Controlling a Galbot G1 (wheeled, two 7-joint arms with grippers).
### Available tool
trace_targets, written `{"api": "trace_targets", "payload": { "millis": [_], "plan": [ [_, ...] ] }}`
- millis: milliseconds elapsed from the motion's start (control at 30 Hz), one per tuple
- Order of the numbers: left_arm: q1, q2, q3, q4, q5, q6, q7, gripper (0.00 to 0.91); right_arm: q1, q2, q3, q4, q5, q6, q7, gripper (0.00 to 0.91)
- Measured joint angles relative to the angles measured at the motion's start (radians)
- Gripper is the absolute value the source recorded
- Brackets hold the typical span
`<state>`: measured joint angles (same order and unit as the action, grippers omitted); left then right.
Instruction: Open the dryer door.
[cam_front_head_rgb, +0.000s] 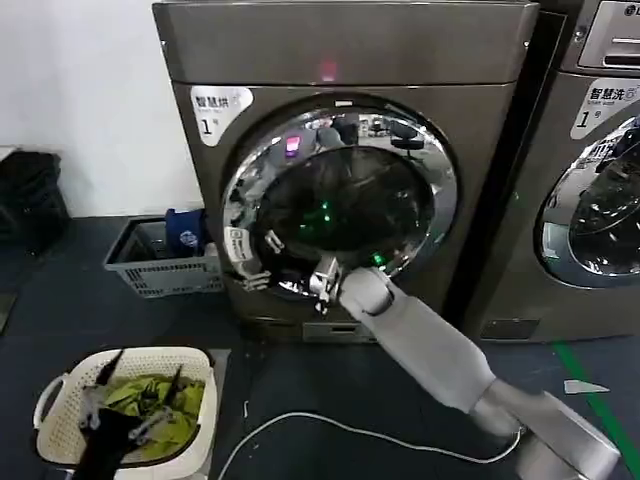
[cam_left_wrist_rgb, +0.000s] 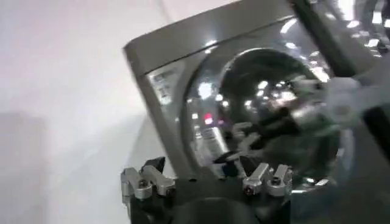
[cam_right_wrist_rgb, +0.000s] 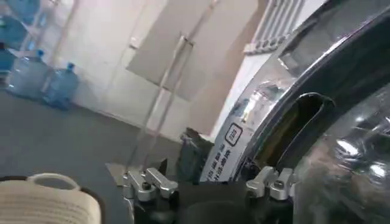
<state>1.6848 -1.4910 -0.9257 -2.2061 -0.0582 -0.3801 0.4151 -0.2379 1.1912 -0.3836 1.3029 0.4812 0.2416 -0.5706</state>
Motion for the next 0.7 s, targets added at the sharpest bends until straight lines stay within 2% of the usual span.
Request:
{"api": "trace_targets", "payload": {
  "millis": [267, 700],
  "plan": [
    [-0.084, 0.013, 0.002, 0.028, -0.002, 0.081, -0.011, 0.907, -0.026, -0.082, 0.003, 0.077, 0.083, 0.034, -0.116, 0.907],
    [-0.175, 0.058, 0.037, 0.055, -0.017, 0.132, -0.004, 0.907, -0.094, -0.191, 0.096, 0.179, 0.183, 0.067, -0.409, 0.907]
  ]
}}
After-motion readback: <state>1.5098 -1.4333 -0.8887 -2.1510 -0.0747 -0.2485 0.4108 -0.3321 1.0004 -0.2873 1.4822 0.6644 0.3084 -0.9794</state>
